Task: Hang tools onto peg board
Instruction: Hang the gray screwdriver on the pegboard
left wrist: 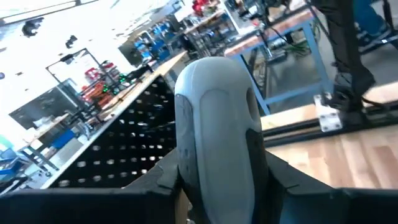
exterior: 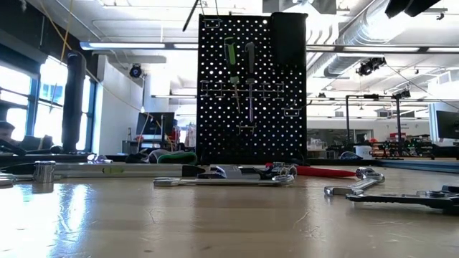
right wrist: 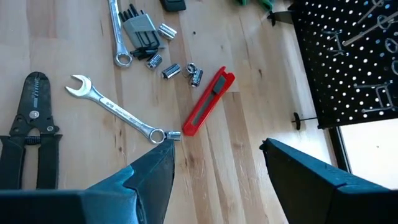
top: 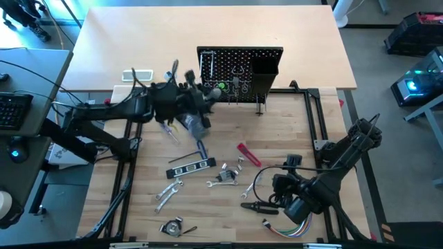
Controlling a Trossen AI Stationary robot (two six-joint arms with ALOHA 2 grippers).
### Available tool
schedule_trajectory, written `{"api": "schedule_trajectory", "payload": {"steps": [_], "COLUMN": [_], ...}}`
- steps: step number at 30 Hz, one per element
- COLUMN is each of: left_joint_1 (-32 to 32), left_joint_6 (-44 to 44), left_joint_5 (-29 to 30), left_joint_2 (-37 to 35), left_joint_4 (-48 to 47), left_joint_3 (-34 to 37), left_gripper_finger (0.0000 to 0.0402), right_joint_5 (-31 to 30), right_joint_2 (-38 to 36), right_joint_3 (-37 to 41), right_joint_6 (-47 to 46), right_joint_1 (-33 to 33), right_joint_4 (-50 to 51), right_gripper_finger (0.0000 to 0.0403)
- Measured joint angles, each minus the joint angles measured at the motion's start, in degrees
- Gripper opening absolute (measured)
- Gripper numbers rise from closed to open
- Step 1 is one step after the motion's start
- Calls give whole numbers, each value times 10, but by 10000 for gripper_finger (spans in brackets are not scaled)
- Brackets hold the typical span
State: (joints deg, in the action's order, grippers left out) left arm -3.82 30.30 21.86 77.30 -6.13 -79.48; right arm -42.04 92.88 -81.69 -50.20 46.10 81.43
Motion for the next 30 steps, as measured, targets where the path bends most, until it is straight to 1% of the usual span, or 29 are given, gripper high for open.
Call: {"api": "schedule_trajectory", "payload": {"steps": [3, 12, 16, 18, 22, 27, 30], "left_joint_1": [-13, -26, -34, -38, -55, -86, -107], "left_joint_6": [0, 47, 69, 86, 114, 101, 72], "left_joint_5": [-17, -63, -64, -47, -12, -17, -22], "left_joint_2": [-5, -5, -5, -7, -20, -60, -86], "left_joint_4": [18, 150, 187, 194, 177, 95, 33], "left_joint_3": [0, 1, 1, 1, 1, 1, 1], "left_gripper_finger": [107, 107, 107, 107, 107, 107, 107], "right_joint_5": [0, 0, -5, -5, -6, -5, -5], "right_joint_2": [0, 0, 0, 0, 0, 0, 0], "right_joint_3": [0, 0, 0, 0, 0, 0, 0], "right_joint_6": [-12, -41, -51, -52, -53, -53, -53], "right_joint_1": [6, 20, 24, 25, 25, 25, 25], "right_joint_4": [7, 13, 17, 17, 17, 16, 17], "right_gripper_finger": [240, 240, 240, 240, 240, 240, 240]}}
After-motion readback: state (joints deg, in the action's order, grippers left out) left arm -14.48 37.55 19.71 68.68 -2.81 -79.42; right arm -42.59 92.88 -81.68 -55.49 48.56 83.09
